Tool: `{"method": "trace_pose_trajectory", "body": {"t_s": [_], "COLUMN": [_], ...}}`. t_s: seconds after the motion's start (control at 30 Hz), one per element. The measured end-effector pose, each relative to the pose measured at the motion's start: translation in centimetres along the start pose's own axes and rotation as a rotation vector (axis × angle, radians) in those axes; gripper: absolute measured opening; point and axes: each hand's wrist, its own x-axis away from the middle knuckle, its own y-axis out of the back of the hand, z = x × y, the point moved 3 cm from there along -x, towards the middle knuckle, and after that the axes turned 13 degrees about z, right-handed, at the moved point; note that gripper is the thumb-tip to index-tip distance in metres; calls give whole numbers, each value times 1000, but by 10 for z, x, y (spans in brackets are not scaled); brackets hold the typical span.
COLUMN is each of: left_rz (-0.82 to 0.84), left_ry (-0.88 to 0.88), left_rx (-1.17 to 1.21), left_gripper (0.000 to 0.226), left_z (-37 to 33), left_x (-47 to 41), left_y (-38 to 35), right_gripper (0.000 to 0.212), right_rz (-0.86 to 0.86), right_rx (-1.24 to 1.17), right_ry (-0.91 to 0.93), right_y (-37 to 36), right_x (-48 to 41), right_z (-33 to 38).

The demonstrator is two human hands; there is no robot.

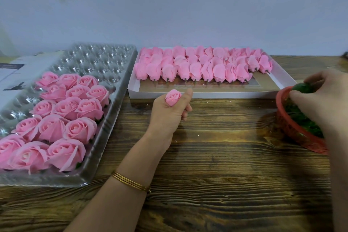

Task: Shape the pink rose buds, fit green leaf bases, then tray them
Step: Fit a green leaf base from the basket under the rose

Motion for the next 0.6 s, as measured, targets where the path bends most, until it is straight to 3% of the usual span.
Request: {"method": "trace_pose_trajectory", "body": {"t_s": [0.13,0.27,0.4,0.6], "left_rz": [-1,-2,-4,-2], "left_ry": [2,17,22,20], "left_rx": [9,4,0,3], "left_gripper": [27,26,25,25], "left_z": [-1,0,0,0], "left_x": [0,0,-1,-1], "left_y": [0,1,1,1], "right_gripper": [65,56,27,28], "right_rz": [-40,-15,-24,-19], "right_rx": [-7,-17,-54,-191], "right_ry": [38,62,34,138], "right_y": [0,-5,-5,12], "right_x": [-5,-13,-16,3], "right_z": [-8,-18,-26,2]}}
